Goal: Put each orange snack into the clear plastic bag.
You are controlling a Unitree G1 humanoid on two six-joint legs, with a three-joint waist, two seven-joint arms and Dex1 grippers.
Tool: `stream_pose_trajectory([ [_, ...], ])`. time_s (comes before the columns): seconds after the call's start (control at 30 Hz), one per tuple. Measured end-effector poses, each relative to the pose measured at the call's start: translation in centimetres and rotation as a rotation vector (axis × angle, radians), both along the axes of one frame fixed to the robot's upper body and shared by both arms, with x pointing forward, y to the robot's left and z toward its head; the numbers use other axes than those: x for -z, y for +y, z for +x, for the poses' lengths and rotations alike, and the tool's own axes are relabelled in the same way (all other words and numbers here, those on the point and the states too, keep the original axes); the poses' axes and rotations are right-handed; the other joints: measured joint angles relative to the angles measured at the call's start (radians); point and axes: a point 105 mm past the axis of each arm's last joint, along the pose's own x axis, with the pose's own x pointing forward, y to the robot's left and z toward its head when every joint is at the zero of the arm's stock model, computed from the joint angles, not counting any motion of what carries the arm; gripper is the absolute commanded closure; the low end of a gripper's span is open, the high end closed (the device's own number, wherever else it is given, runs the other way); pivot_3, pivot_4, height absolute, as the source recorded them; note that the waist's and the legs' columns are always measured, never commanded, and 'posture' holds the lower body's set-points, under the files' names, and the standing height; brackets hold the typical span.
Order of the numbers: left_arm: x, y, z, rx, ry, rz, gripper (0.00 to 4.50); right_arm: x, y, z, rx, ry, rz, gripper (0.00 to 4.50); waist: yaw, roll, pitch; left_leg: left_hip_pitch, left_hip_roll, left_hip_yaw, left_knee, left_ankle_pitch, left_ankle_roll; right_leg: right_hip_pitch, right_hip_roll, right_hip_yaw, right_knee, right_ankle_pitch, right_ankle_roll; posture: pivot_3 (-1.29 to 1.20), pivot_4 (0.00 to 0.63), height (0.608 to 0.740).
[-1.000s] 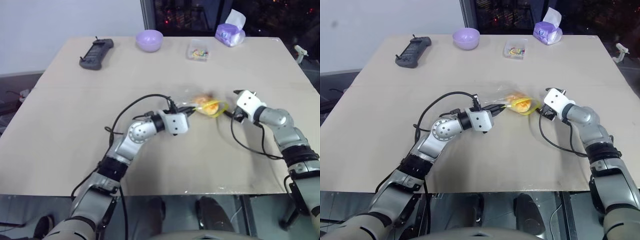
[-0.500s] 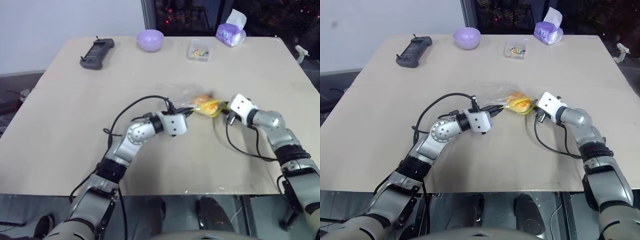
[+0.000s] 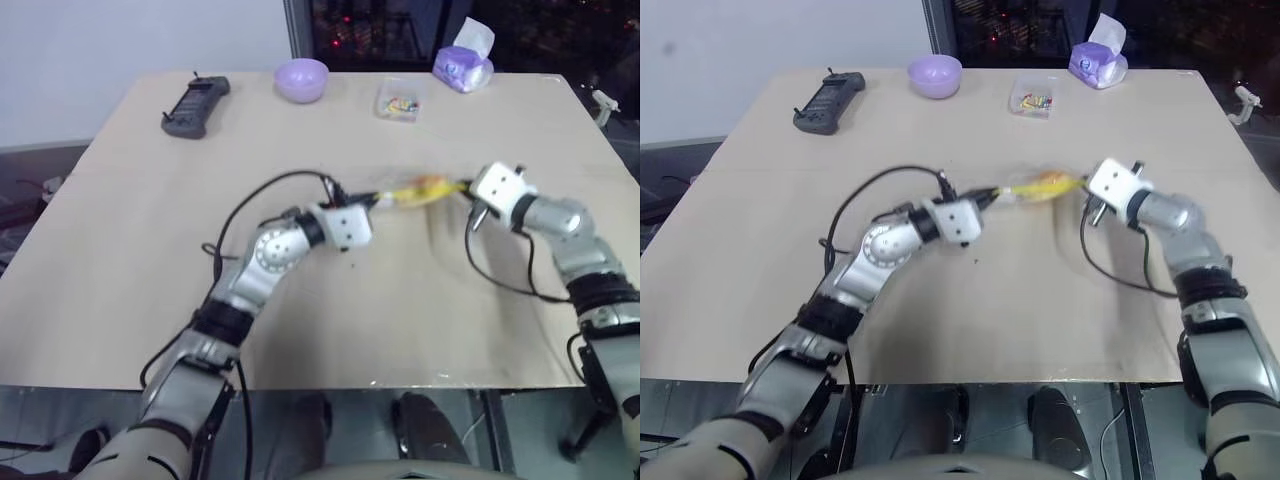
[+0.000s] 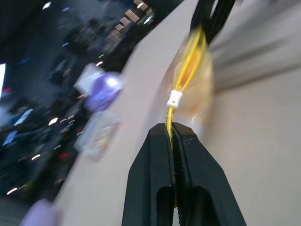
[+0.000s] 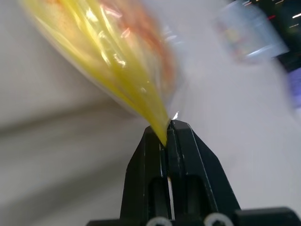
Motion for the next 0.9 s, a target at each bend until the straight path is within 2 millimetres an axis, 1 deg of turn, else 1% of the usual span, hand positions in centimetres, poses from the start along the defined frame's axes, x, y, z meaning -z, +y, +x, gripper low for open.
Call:
stream_pose_trajectory([
  [0.03,-1.1,0.0,0.3,-0.007,-0.03,-0.014,4.5,-1.4,0.0,0.0,-0.002,-0.038,-0.005,4.47,0.0,0.0,0.0,0.0,0.0,0.0,0.0,0.0,0.0,0.0,0.0,0.0,-0.001,0.0,0.0,0.0,0.15,0.74],
  [0.07,-2.6,-0.1,0.6,-0.012,-0.067,-0.03,4.5,-3.5,-0.1,-0.3,-0.003,-0.091,-0.014,4.47,0.002,0.0,0.0,-0.001,0.0,0.0,0.0,0.001,-0.002,0.0,0.0,0.0,-0.002,0.0,0.0,0.0,0.15,0.74],
  [0.13,-4.3,-0.1,0.7,-0.017,-0.113,-0.059,4.5,-6.2,0.0,-0.9,-0.011,-0.158,-0.036,4.47,0.003,0.0,0.0,-0.001,0.0,0.0,-0.002,0.001,-0.002,0.0,-0.001,0.0,-0.004,0.0,0.0,0.0,0.15,0.74],
  [0.17,-4.6,0.0,0.7,-0.019,-0.121,-0.07,4.5,-7.1,0.1,-1.3,-0.016,-0.174,-0.044,4.47,0.002,0.0,0.0,-0.001,0.0,0.0,-0.003,0.001,-0.002,0.0,-0.001,0.0,-0.005,0.0,0.0,0.0,0.15,0.74],
  [0.23,-4.4,0.0,0.7,-0.019,-0.113,-0.076,4.5,-7.4,0.3,-1.8,-0.026,-0.163,-0.059,4.47,0.002,0.0,0.0,-0.001,0.0,0.001,-0.004,0.001,-0.002,0.0,-0.001,0.0,-0.007,0.0,0.0,0.0,0.15,0.74],
  [0.3,-3.2,0.0,0.7,-0.019,-0.081,-0.074,4.5,-6.1,0.4,-2.4,-0.037,-0.102,-0.09,4.47,0.005,0.0,0.0,-0.002,0.0,0.0,-0.004,0.001,-0.002,0.0,-0.001,0.0,-0.007,0.0,0.0,0.0,0.15,0.74],
  [0.37,-1.0,0.2,0.5,-0.018,-0.023,-0.054,4.5,-3.5,0.5,-3.0,-0.053,-0.003,-0.116,4.47,0.01,0.0,0.0,-0.002,0.0,0.001,-0.004,0.001,-0.002,0.0,-0.001,0.0,-0.007,0.0,0.0,0.0,0.15,0.74],
  [0.4,-0.5,0.2,0.4,-0.017,-0.009,-0.048,4.5,-2.8,0.5,-3.1,-0.057,0.021,-0.12,4.47,0.011,0.0,0.0,-0.002,0.0,0.001,-0.003,0.001,-0.002,0.0,-0.001,0.0,-0.006,0.0,0.0,0.0,0.15,0.74],
  [0.43,0.6,0.2,0.2,-0.011,0.019,-0.036,4.5,-1.7,0.7,-3.6,-0.064,0.068,-0.121,4.47,0.013,0.0,0.0,-0.001,0.0,0.001,-0.003,0.001,-0.002,0.0,-0.001,0.0,-0.006,0.0,0.0,0.0,0.15,0.74],
  [0.53,3.7,0.6,-1.0,0.002,0.105,-0.012,4.5,2.6,1.7,-5.8,-0.119,0.245,-0.143,4.47,0.016,0.0,0.0,-0.001,0.0,0.0,-0.003,0.001,-0.002,0.0,-0.001,0.0,-0.005,0.0,0.0,0.0,0.15,0.74],
  [0.57,4.3,0.7,-1.3,0.005,0.124,-0.007,4.5,3.7,2.0,-6.4,-0.132,0.294,-0.145,4.47,0.017,0.0,0.0,-0.002,0.0,0.0,-0.002,0.001,-0.002,0.0,-0.001,0.0,-0.004,0.0,0.0,0.0,0.15,0.74],
  [0.6,4.6,0.7,-1.6,0.01,0.137,-0.008,4.5,4.6,2.2,-7.0,-0.143,0.343,-0.141,4.2,0.018,0.0,0.0,-0.002,-0.001,0.0,-0.001,0.001,-0.002,0.0,-0.001,0.0,-0.003,0.0,0.0,0.0,0.15,0.74],
  [0.63,4.5,0.6,-1.8,0.015,0.139,-0.008,4.5,4.9,2.3,-7.3,-0.145,0.363,-0.136,3.89,0.019,0.0,0.0,-0.002,-0.001,0.0,0.0,0.0,-0.001,0.0,-0.001,0.0,-0.002,0.0,0.0,0.0,0.15,0.74],
  [0.67,4.3,0.4,-2.0,0.022,0.134,-0.01,4.5,4.7,2.3,-7.4,-0.14,0.371,-0.126,3.59,0.02,0.0,0.0,-0.001,-0.001,0.0,0.0,-0.001,0.001,0.0,-0.001,0.0,-0.001,0.0,0.0,0.0,0.15,0.74],
  [0.7,3.9,0.2,-2.1,0.029,0.125,-0.015,4.5,4.3,2.4,-7.4,-0.136,0.366,-0.12,3.07,0.02,0.0,0.0,0.0,-0.001,0.0,0.001,-0.001,0.002,0.001,-0.001,0.0,0.0,0.0,0.0,0.0,0.15,0.74],
  [0.73,3.7,0.0,-2.2,0.033,0.121,-0.02,4.5,4.2,2.3,-7.4,-0.131,0.363,-0.117,2.7,0.02,0.0,0.0,0.001,-0.001,-0.001,0.002,-0.001,0.002,0.002,-0.001,-0.001,0.001,0.0,0.0,0.0,0.15,0.74],
  [0.77,3.6,-0.2,-2.3,0.037,0.119,-0.026,4.5,4.0,2.0,-7.3,-0.118,0.358,-0.121,2.21,0.021,0.0,0.0,0.001,-0.001,-0.001,0.002,-0.001,0.002,0.002,-0.001,-0.001,0.001,0.0,0.0,0.0,0.15,0.74],
  [0.83,3.5,-0.5,-2.3,0.037,0.126,-0.039,4.5,3.7,1.1,-7.2,-0.084,0.351,-0.151,1.47,0.021,0.0,0.0,0.0,-0.001,-0.002,0.002,-0.001,0.002,0.002,-0.001,-0.002,0.001,0.0,0.0,0.0,0.15,0.74],
  [0.9,3.5,-0.7,-2.2,0.036,0.14,-0.056,4.5,3.6,0.5,-7.5,-0.076,0.363,-0.176,1.47,0.021,0.0,0.0,-0.001,-0.001,-0.002,0.002,-0.001,0.002,0.002,-0.001,-0.002,0.0,0.0,0.0,0.0,0.15,0.74],
])
